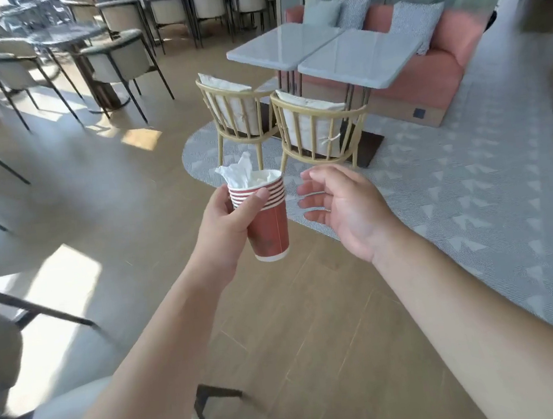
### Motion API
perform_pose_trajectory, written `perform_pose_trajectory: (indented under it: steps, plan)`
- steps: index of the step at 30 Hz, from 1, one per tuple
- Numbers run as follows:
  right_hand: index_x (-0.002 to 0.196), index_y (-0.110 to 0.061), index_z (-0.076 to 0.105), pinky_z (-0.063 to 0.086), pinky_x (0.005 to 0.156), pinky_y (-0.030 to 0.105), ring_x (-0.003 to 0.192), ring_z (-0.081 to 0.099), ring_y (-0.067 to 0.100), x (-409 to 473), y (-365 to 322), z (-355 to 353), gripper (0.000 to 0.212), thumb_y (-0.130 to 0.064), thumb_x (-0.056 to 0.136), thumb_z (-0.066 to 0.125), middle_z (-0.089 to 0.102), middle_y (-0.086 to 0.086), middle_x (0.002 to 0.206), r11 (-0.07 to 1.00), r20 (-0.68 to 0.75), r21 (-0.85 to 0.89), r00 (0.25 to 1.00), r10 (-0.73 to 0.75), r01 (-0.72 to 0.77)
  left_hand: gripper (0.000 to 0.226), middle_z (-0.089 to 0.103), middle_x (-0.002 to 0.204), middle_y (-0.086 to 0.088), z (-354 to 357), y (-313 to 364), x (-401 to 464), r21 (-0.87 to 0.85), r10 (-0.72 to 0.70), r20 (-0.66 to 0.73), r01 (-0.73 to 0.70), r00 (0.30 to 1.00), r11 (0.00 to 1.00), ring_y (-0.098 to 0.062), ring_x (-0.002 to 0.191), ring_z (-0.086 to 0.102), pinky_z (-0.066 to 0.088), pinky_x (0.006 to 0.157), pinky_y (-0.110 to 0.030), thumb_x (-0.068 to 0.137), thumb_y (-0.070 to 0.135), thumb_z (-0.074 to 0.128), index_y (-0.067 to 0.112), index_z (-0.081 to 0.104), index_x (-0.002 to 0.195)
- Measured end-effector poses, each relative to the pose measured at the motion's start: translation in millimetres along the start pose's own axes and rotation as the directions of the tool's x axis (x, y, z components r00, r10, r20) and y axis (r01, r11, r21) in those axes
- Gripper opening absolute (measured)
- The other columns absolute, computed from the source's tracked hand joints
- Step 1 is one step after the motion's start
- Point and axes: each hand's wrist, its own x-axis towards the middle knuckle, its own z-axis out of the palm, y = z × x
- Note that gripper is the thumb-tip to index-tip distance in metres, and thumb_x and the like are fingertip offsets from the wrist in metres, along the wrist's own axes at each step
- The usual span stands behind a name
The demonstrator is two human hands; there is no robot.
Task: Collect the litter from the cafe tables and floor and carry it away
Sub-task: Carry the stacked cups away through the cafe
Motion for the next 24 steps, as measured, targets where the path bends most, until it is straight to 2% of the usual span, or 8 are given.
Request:
perform_pose_trajectory:
  steps: [4,11,18,21,24]
  plan:
    - [0.093,-0.013,0.065,0.049,0.064,0.028,0.071,0.063,0.015,48.5,-4.9,10.1,0.025,-0.031,0.077,0.059,0.069,-0.004,0.075,1.000,0.021,0.008,1.000,0.001,-0.001,0.068,0.077,0.112,-0.001,-12.7,2.6,43.5,0.011,0.002,-0.029,-0.002,1.000,1.000,-0.017,0.102,0.073,0.054,0.078,-0.025,0.069,0.049,0.079,0.015,0.063,0.127]
    - [0.094,-0.012,0.064,0.049,0.067,0.030,0.075,0.063,0.019,141.4,1.3,8.5,0.011,-0.018,0.095,0.054,0.067,0.001,0.080,0.999,0.045,0.010,0.998,0.032,-0.032,0.072,0.076,0.115,-0.004,-16.3,-8.2,120.8,0.025,-0.023,-0.062,0.025,0.998,0.999,-0.017,0.104,0.072,0.054,0.078,-0.023,0.068,0.047,0.078,0.012,0.062,0.130]
    - [0.095,-0.010,0.063,0.049,0.064,0.028,0.071,0.062,0.018,268.2,-4.6,7.9,0.012,-0.015,0.095,0.053,0.066,0.004,0.080,0.990,0.163,0.090,0.982,0.092,-0.107,0.065,0.076,0.106,0.002,-10.8,-8.3,226.3,-0.004,-0.023,-0.191,0.022,0.981,1.000,-0.012,0.095,0.072,0.054,0.071,-0.021,0.076,0.045,0.074,0.010,0.062,0.129]
    - [0.095,-0.010,0.063,0.048,0.065,0.029,0.072,0.062,0.018,322.9,-18.2,4.2,0.013,-0.015,0.095,0.052,0.066,0.004,0.081,0.988,0.201,0.090,0.974,0.108,-0.129,0.053,0.076,0.105,0.003,-1.3,-1.3,275.4,-0.019,-0.043,-0.224,0.039,0.974,0.999,-0.011,0.094,0.072,0.055,0.071,-0.021,0.085,0.037,0.068,0.009,0.061,0.129]
    - [0.095,-0.010,0.064,0.049,0.064,0.028,0.070,0.064,0.016,372.8,-30.9,1.9,0.013,-0.016,0.095,0.052,0.067,0.002,0.079,0.988,0.260,0.082,0.960,0.103,-0.128,0.053,0.075,0.106,0.002,5.4,8.7,319.5,-0.022,-0.029,-0.263,0.024,0.964,0.999,-0.011,0.095,0.071,0.055,0.073,-0.021,0.085,0.035,0.065,0.008,0.061,0.130]
